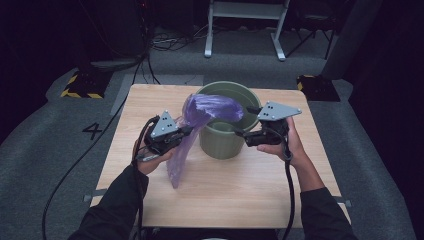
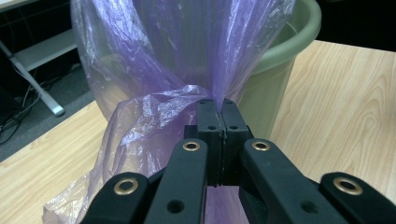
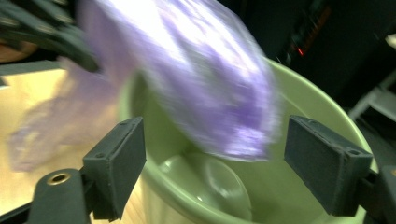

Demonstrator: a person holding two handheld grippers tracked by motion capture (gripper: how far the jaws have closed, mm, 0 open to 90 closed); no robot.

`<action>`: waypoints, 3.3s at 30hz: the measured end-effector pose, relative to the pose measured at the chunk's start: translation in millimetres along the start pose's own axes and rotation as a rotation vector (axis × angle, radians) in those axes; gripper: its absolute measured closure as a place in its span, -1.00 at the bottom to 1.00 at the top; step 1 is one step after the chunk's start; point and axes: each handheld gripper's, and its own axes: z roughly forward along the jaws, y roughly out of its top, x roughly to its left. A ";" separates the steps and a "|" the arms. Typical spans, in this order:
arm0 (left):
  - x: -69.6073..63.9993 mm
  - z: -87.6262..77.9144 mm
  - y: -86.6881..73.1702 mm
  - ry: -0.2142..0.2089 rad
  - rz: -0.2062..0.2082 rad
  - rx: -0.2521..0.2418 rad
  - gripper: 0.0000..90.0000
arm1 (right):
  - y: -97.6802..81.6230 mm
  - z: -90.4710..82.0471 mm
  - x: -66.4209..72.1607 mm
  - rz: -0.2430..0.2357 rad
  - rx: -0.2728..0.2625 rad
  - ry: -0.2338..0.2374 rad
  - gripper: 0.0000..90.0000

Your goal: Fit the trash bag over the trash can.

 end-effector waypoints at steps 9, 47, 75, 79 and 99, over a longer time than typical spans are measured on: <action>-4.4 14.4 12.4 -0.037 0.029 0.055 0.98 | 14.9 1.9 13.8 -0.051 -0.099 0.037 -0.54; -14.8 8.4 1.5 -0.141 -0.091 0.075 -0.54 | -15.2 25.8 -18.5 0.157 0.099 -0.122 1.00; -15.7 11.7 2.6 -0.114 -0.012 0.052 0.93 | -13.2 -17.2 35.7 -0.023 -0.053 0.084 -0.41; -15.4 10.7 6.7 -0.115 -0.013 0.043 0.93 | -9.2 -5.4 46.4 -0.084 -0.056 0.035 -0.07; -13.2 9.3 14.8 -0.107 -0.014 0.025 0.90 | -10.5 0.0 33.7 -0.004 -0.096 0.104 -0.28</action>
